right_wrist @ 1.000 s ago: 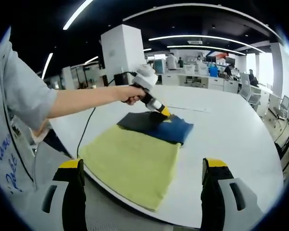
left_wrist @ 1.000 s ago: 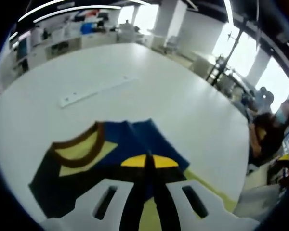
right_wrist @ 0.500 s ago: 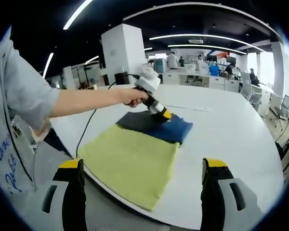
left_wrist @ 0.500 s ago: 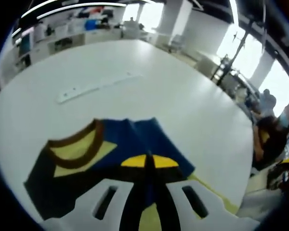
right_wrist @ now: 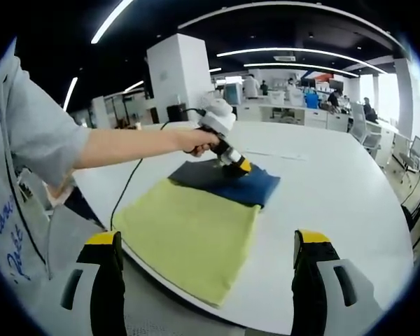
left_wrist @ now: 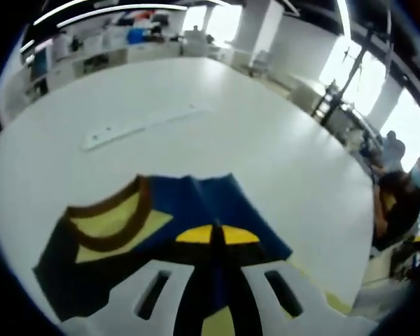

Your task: Fold the garment on the visible template until the final outline fits inside the template.

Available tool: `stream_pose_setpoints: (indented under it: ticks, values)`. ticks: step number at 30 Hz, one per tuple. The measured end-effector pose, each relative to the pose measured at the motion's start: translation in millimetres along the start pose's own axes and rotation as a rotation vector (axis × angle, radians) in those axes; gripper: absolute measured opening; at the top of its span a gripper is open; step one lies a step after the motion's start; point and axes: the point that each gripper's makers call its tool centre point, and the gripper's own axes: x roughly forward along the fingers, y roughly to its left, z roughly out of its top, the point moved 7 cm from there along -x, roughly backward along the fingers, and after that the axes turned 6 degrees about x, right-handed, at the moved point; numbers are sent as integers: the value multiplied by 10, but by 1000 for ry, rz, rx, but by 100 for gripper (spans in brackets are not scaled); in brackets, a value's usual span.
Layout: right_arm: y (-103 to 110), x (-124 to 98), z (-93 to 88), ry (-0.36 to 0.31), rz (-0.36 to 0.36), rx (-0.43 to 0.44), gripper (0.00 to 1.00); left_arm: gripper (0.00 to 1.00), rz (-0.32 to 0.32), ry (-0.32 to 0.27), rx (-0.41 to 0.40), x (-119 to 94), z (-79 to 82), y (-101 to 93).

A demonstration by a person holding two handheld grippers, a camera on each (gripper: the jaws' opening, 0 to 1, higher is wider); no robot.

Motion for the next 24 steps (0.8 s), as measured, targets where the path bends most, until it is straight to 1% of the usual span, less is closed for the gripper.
stream_pose_setpoints:
  ticks: [3,6,9,16,24]
  values:
    - [-11,-2,-6,1,3,4,100,0,-3,1,-10,37,-7,-5]
    - [-30,-4,-13,4,2,6,100,0,3,9,-4,82,-21,-13]
    - [-54,-10,-17,7,0,9,100,0,18,20,30,114,-29,-19]
    - [-95,-5,-4,2,-2,14,100,0,14,35,28,173,-21,-26]
    - [-110,26,-51,18,7,25,100,0,15,46,20,220,-45,-5]
